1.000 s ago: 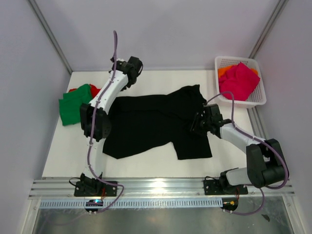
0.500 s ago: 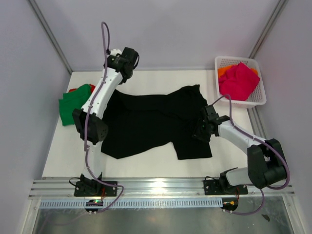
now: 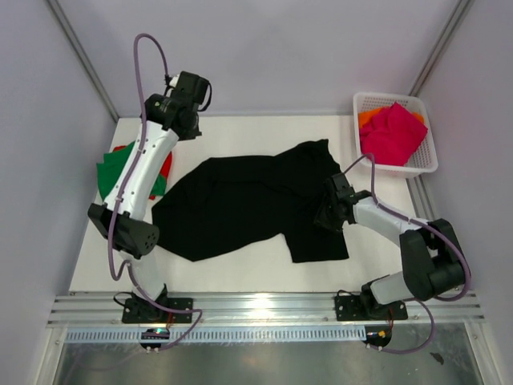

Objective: Fold and stack the t-shirts
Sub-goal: Flatten out the tshirt

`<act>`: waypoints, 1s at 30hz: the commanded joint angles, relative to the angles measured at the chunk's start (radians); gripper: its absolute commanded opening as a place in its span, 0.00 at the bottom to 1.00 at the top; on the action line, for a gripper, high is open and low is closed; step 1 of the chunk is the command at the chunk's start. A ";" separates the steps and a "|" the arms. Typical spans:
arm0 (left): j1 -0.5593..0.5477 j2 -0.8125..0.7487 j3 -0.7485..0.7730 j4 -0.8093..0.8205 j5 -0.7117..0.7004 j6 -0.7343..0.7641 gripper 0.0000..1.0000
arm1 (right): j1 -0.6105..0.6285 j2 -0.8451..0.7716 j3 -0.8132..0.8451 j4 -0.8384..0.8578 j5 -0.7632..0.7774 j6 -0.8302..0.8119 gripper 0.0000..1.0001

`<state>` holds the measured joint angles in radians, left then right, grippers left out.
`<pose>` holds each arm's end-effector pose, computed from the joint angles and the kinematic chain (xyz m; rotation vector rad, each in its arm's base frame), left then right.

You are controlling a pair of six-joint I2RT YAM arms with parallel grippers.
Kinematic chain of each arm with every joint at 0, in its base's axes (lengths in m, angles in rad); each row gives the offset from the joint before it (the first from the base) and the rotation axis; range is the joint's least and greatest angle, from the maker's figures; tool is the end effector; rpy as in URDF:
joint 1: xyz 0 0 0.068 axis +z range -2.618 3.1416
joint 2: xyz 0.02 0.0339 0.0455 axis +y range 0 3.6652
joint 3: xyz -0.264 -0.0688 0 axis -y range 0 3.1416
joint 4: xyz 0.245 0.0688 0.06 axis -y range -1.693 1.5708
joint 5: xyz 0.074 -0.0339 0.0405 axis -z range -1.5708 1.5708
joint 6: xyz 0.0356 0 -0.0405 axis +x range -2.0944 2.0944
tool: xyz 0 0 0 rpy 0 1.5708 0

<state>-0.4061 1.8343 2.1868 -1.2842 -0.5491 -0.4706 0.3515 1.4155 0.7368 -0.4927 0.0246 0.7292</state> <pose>0.3383 -0.1252 0.4255 -0.2922 2.3219 0.2670 0.2352 0.0853 0.1663 0.5277 2.7244 0.2597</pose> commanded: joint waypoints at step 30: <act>0.000 0.017 0.166 0.000 -0.084 0.116 0.50 | 0.119 -0.210 -0.046 -0.385 0.009 0.153 0.43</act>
<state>-0.4057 1.8660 2.3054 -1.2915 -0.5987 -0.3824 0.4641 1.2633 0.7010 -0.7975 0.0311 0.8436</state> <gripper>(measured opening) 0.499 0.432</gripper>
